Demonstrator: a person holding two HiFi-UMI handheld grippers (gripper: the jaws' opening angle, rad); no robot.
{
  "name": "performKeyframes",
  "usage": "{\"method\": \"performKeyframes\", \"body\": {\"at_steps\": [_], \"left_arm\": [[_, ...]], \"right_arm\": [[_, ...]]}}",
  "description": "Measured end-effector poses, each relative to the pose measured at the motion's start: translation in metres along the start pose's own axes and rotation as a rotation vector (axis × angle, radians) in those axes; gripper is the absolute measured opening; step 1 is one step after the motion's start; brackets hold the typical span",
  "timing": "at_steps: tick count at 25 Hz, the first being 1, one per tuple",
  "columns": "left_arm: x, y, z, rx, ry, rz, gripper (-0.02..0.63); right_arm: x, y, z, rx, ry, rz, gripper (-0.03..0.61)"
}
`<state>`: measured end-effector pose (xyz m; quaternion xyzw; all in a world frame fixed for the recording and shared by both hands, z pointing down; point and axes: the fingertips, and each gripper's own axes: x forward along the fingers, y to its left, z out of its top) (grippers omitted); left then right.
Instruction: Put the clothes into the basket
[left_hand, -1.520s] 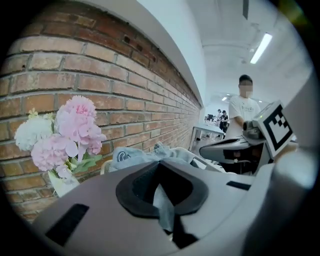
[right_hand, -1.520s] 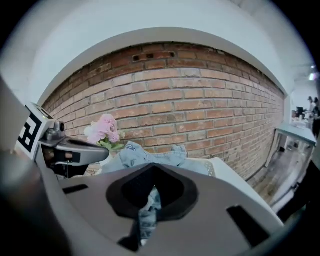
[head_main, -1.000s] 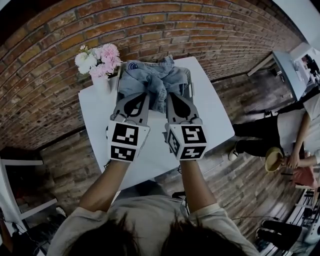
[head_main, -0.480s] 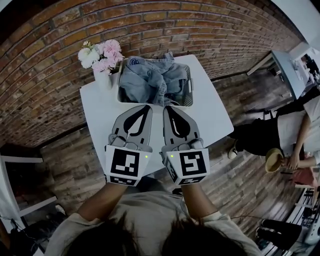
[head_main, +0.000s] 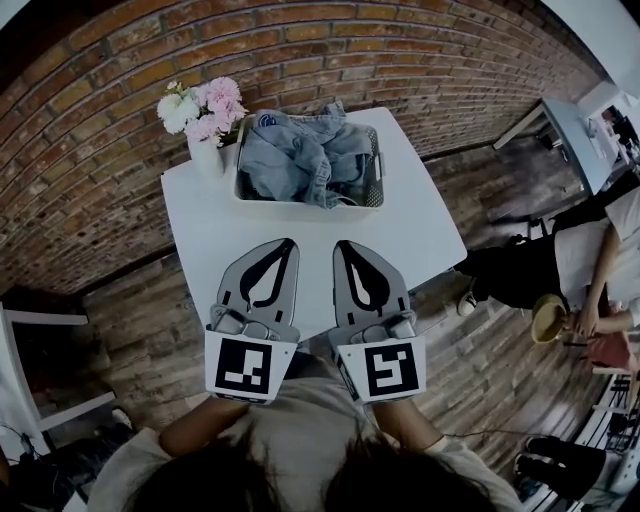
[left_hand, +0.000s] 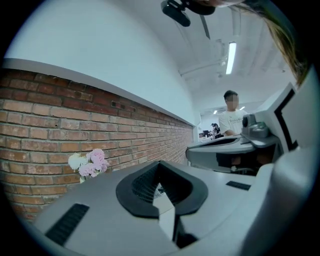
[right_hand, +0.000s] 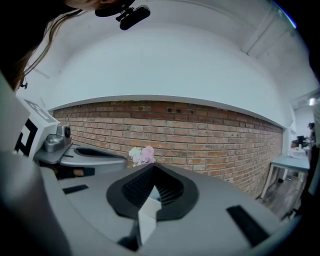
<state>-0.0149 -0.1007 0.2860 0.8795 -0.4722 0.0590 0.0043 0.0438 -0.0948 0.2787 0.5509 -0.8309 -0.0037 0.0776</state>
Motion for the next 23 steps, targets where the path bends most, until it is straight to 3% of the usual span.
{"method": "performKeyframes", "body": {"at_steps": [10,23], "left_arm": [[-0.011,-0.023,-0.01,-0.025,0.019,-0.003,0.008],[-0.016,-0.021,-0.021,-0.049,0.008,0.044,0.008]], "right_arm": [[-0.017,0.007,-0.019,0.026,0.025,0.029,0.005],[-0.023,0.013,-0.03,0.011,0.022,0.078,0.005]]}}
